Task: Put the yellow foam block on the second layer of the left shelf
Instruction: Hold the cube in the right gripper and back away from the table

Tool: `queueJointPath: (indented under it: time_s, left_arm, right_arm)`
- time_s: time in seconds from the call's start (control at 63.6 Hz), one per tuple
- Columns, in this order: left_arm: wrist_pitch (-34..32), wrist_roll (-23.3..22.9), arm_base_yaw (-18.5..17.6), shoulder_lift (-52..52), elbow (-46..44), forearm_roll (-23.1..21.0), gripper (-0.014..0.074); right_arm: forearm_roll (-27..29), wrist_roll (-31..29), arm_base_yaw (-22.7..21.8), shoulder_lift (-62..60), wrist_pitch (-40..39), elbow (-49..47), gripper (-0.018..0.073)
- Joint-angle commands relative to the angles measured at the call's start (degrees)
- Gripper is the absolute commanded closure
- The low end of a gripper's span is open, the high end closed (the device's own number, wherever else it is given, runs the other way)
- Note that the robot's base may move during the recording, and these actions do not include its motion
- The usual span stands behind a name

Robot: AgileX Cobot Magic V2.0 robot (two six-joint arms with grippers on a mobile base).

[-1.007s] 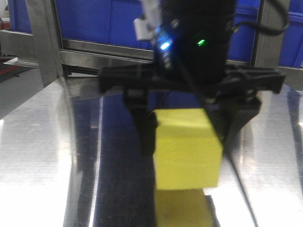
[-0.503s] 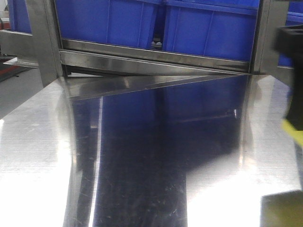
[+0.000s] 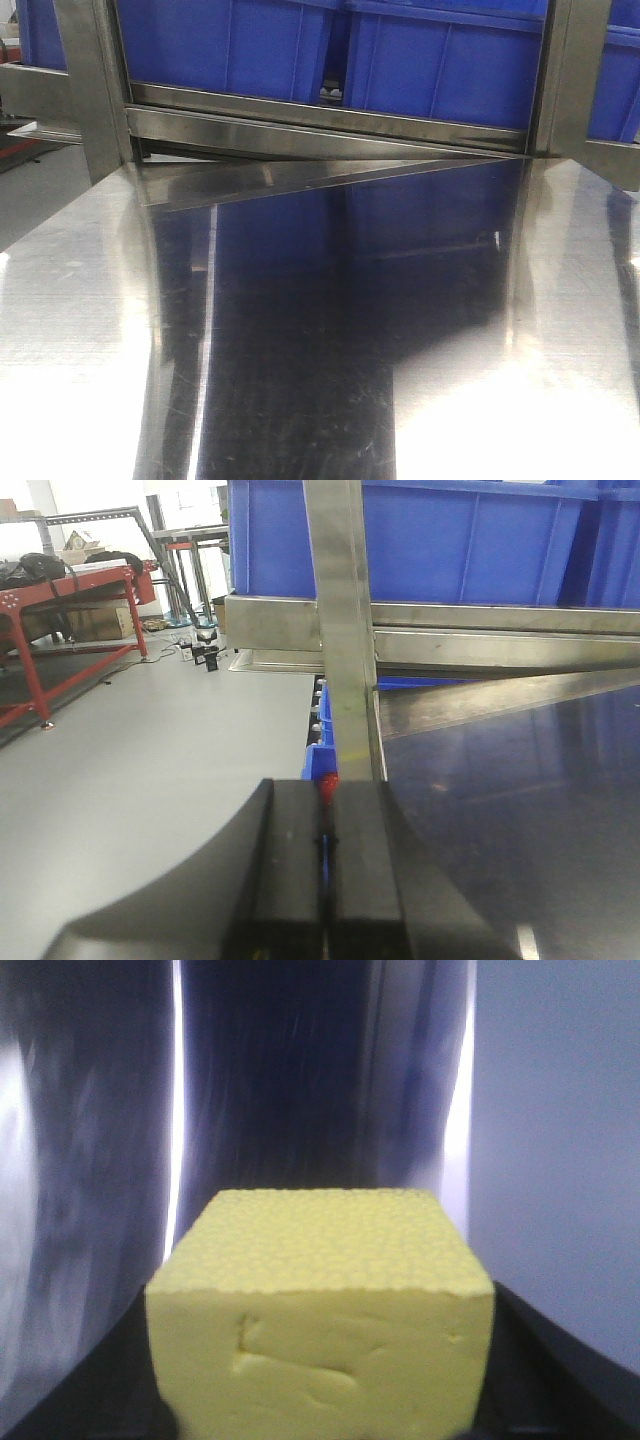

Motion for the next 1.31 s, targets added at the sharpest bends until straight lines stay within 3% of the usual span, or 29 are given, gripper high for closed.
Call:
queueJointPath:
  time_s: [0.0,0.157,0.456,1.29]
  left_arm:
    - [-4.7,-0.3,0.0,-1.2,1.4,-0.4,0.046]
    - [-4.7,-0.3,0.0,-1.2,1.4,-0.4,0.046]
    - [-4.7,-0.3,0.0,-1.2,1.4,-0.4,0.046]
    - [-4.7,-0.3,0.0,-1.2,1.4,-0.4,0.046]
  right_arm:
    - [0.1,-2.6,-1.7,-4.9,-10.4,1.0,0.011]
    - [0.1,-3.2,-1.8,-14.3,-20.6,5.1,0.011]
    - [-1.3,-3.2,-1.8,-27.6,-28.5,8.5,0.011]
    - [-2.5,-3.2,-1.8,-30.2,-29.3,10.1,0.011]
